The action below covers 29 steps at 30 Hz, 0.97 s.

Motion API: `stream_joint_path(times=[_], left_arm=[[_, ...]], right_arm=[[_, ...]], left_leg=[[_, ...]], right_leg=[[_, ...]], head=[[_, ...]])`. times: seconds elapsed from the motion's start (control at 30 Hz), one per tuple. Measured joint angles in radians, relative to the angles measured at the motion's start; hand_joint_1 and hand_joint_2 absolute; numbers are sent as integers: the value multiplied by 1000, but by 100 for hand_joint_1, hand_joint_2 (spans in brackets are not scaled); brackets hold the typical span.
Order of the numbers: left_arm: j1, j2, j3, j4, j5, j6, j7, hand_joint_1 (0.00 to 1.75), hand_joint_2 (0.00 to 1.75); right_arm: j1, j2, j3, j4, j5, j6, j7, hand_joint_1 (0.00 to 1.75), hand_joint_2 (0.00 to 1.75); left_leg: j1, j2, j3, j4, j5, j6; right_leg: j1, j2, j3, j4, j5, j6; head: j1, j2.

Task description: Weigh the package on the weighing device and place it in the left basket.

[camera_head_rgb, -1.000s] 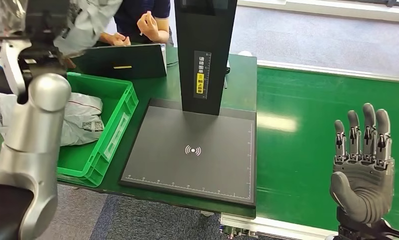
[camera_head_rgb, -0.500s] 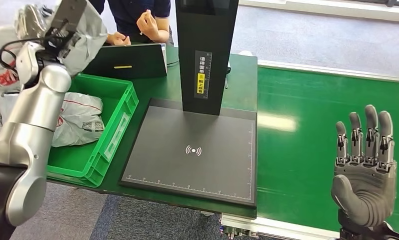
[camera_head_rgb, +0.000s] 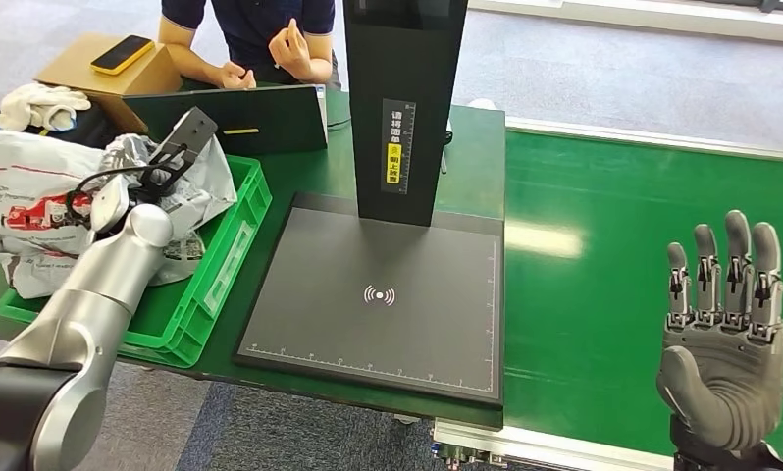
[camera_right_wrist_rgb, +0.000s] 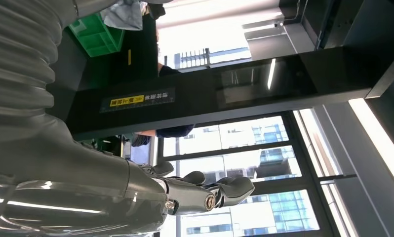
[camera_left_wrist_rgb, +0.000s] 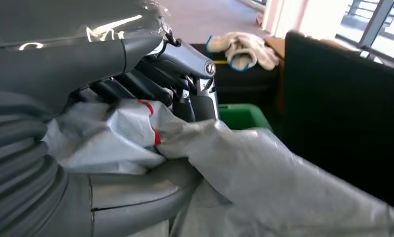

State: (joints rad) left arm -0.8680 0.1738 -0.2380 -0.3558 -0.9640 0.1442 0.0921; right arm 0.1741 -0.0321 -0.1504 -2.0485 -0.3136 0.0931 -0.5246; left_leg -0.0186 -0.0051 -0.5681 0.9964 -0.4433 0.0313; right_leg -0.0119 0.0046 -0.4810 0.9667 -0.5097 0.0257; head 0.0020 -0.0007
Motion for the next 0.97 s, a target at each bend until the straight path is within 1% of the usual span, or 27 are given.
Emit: stream_joint_path(times=[0.03,0.1,0.17,0.23,0.3,0.4,0.5,0.6,0.7,0.8,0.93,0.97], left_arm=[[5,-2,8,1,11,1,-20,0,0],[10,-11,33,-2,57,11,-97,0,0],[13,-27,71,-21,138,23,-211,0,0],[23,-45,112,-74,247,23,-315,0,87],[47,-62,143,-163,369,12,-371,0,175],[120,-84,160,-372,573,1,-403,0,175],[221,-100,149,-607,709,5,-413,0,175],[328,-114,107,-816,793,-6,-431,0,175],[418,-136,36,-972,849,-65,-445,0,175],[490,-171,-62,-1058,888,-133,-445,0,175],[551,-221,-190,-1071,935,-187,-433,0,175],[557,-227,-203,-1069,942,-194,-432,0,175]], right_arm=[[4,-3,-2,0,-3,-2,-2,0,175],[10,-8,-4,0,-8,-5,-9,0,175],[14,-12,-4,0,-10,-9,-15,0,175],[16,-14,-3,0,-10,-16,-17,0,175],[16,-16,1,0,-10,-23,-16,0,175],[16,-18,8,0,-10,-24,-13,0,175],[15,-18,11,0,-9,-24,-6,0,175],[16,-18,11,0,-7,-20,2,0,175],[20,-16,11,-4,4,-20,13,0,175],[37,-8,15,-6,69,-48,26,0,175],[59,10,35,8,195,-106,54,0,175],[60,12,39,13,209,-111,59,0,175]], left_leg=[[0,0,0,0,0,0],[0,0,-1,0,0,0],[0,0,-1,0,0,0],[0,0,-1,0,0,0],[0,0,-2,0,0,0],[0,0,-2,0,0,0],[-1,0,-2,0,-1,0],[-1,0,-2,0,-1,0],[-1,-1,-2,0,-2,0],[-1,-2,-2,0,-2,0],[-1,-1,-2,0,-2,0],[-1,-1,-2,0,-2,0]], right_leg=[[0,0,0,0,0,0],[0,0,-1,0,0,0],[0,0,-1,0,0,0],[0,0,-1,0,0,0],[0,0,-1,0,0,0],[-1,1,-1,0,0,0],[0,1,-2,0,0,0],[0,0,-3,-1,0,0],[0,-2,-3,-1,-1,0],[0,-2,-2,-2,-1,0],[-1,-1,-2,-2,-1,0],[-1,-1,-2,-2,-1,0]], head=[[0,0],[0,0],[0,0],[0,0],[0,0],[0,0],[0,0],[0,0],[0,0],[0,0],[0,0],[0,0]])
